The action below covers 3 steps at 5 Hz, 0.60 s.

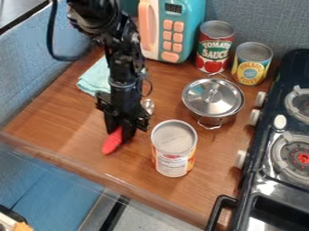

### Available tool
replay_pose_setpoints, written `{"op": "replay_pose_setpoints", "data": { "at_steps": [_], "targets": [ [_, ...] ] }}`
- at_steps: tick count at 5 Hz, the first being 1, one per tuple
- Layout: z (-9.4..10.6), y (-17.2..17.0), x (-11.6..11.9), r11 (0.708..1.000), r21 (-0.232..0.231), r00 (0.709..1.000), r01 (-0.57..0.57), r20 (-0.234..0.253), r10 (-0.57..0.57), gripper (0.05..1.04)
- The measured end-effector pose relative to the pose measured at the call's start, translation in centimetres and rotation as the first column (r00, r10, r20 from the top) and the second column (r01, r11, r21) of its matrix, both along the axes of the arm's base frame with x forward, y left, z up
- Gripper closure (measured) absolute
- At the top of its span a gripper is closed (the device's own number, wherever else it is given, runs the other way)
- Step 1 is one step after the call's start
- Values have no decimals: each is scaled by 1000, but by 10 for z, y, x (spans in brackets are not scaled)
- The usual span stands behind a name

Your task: Move the can to the right side

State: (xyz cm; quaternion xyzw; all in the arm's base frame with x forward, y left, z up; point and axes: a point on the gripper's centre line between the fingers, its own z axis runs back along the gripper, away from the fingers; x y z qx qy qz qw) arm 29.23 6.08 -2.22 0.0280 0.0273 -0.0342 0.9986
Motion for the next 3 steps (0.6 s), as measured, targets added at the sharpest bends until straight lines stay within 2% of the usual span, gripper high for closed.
{"op": "replay_pose_setpoints", "data": {
  "at_steps": [1,2,3],
  "targets": [
    [7,-3,-14,999,-5,999,-48,17,48,316],
    [41,2,-13,998,-12,991,-68,118,69,92],
    [59,1,-14,998,-21,987,-63,149,65,81]
  ]
}}
